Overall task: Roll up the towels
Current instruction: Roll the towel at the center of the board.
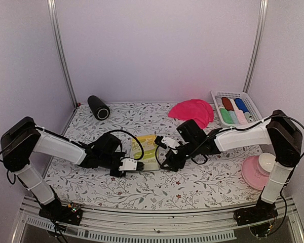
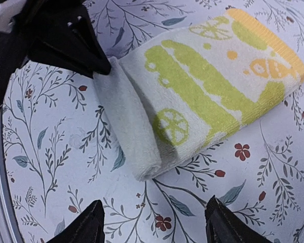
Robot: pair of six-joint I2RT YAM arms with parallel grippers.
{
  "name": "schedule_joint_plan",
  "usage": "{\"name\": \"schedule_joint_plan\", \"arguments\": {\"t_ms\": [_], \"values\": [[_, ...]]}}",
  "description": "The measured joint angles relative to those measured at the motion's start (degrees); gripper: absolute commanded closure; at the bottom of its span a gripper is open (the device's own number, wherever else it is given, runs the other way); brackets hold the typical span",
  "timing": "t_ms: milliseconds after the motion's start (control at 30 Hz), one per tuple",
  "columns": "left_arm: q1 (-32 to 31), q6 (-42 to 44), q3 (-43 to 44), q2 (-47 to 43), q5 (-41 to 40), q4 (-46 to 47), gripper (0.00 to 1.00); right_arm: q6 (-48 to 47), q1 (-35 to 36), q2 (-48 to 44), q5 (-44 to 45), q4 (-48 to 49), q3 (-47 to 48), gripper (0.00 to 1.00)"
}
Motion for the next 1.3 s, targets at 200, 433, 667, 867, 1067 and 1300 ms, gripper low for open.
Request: {"name": "schedule_joint_plan", "arguments": {"t_ms": [200, 433, 667, 867, 1067, 1300], "values": [[2.9, -1.9, 5.6, 2.1, 6.2, -9.0, 1.00, -6.8, 5.9, -6.5, 3.7, 12.6, -9.3, 0.31], [6.6, -2.7, 11.4, 4.7, 13.3, -18.3, 1.00, -15.8, 12.9, -3.1, 12.2, 20.1, -8.8, 0.33], [9.2, -2.5, 16.6, 8.3, 19.0, -25.7, 1.00, -22.4, 14.5, 3.6, 19.3, 21.5, -6.1, 0.37], [10.0, -1.9, 18.2, 9.5, 21.3, -29.3, 1.00, -24.4, 14.5, 6.7, 23.5, 21.9, -4.0, 0.41], [10.6, -1.4, 19.7, 10.6, 22.7, -31.3, 1.00, -25.5, 14.5, 7.4, 24.8, 21.9, -4.0, 0.49], [10.9, -1.1, 20.1, 10.8, 23.5, -33.0, 1.00, -25.9, 14.6, 7.9, 25.6, 21.9, -3.5, 0.55]]}}
